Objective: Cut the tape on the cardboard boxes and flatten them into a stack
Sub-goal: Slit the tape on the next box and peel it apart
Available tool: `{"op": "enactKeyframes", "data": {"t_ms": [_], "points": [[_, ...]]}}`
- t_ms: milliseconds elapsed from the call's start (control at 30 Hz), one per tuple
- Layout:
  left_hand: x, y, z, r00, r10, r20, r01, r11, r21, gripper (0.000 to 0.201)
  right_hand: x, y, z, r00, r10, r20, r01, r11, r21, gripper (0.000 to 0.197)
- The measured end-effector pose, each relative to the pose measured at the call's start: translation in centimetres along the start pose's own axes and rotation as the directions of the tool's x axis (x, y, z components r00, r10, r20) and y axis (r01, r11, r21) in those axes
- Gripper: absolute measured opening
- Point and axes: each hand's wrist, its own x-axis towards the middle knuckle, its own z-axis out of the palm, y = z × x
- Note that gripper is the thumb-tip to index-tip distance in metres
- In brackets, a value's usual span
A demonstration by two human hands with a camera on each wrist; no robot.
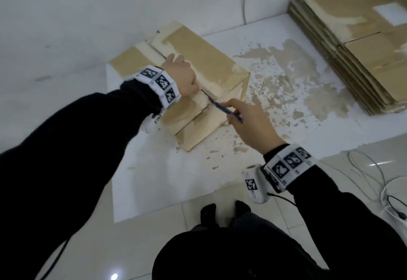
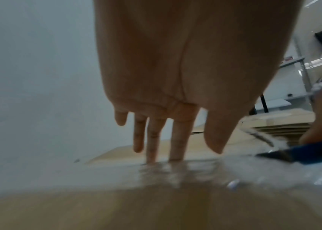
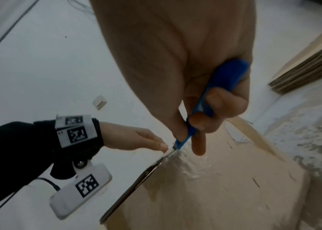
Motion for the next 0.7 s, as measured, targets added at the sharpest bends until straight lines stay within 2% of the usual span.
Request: {"op": "enactKeyframes", "data": {"t_ms": [67, 167, 300, 400, 467, 533, 600, 633, 700], "points": [[-0.1, 1.5, 0.1, 0.993, -0.113, 0.032, 0.114, 0.993, -0.028, 0.045, 0.0, 0.6, 0.2, 0.999, -0.031, 0.020, 0.031, 0.999, 0.009, 0.028], [0.0, 2.2, 0.1, 0.958, -0.283, 0.045, 0.282, 0.900, -0.333, 0.036, 0.3, 1.2, -0.3, 0.994, -0.106, 0.033, 0.108, 0.993, -0.041, 0.027], [0.5, 1.7, 1.1, 0.888, -0.454, 0.071, 0.368, 0.609, -0.702, 0.033, 1.0, 1.2, -0.7, 0.981, -0.174, 0.082, 0.186, 0.970, -0.158, 0.029], [0.6, 2.1, 1.9, 0.847, -0.519, 0.116, 0.326, 0.336, -0.884, 0.032, 1.1, 1.5, -0.6, 0.976, -0.197, 0.089, 0.211, 0.960, -0.185, 0.032], [0.7, 2.7, 2.4, 0.818, -0.561, 0.129, 0.268, 0.172, -0.948, 0.039, 1.1, 1.4, -0.6, 0.969, -0.227, 0.100, 0.244, 0.944, -0.220, 0.036], [1.0, 3.3, 3.0, 0.783, -0.607, 0.134, 0.269, 0.137, -0.953, 0.044, 0.6, 1.4, -0.8, 0.962, -0.259, 0.087, 0.273, 0.909, -0.315, 0.041], [1.6, 3.9, 3.4, 0.745, -0.651, 0.145, 0.298, 0.130, -0.946, 0.036, -0.4, 1.7, -1.6, 0.958, -0.283, 0.033, 0.273, 0.876, -0.397, 0.046], [1.9, 4.2, 3.5, 0.730, -0.668, 0.147, 0.310, 0.132, -0.941, 0.031, -0.9, 1.8, -2.2, 0.961, -0.278, 0.005, 0.256, 0.877, -0.407, 0.046], [2.3, 4.1, 3.7, 0.718, -0.684, 0.129, 0.339, 0.181, -0.923, 0.036, -1.3, 2.4, -3.0, 0.965, -0.260, 0.016, 0.248, 0.897, -0.367, 0.044]]}}
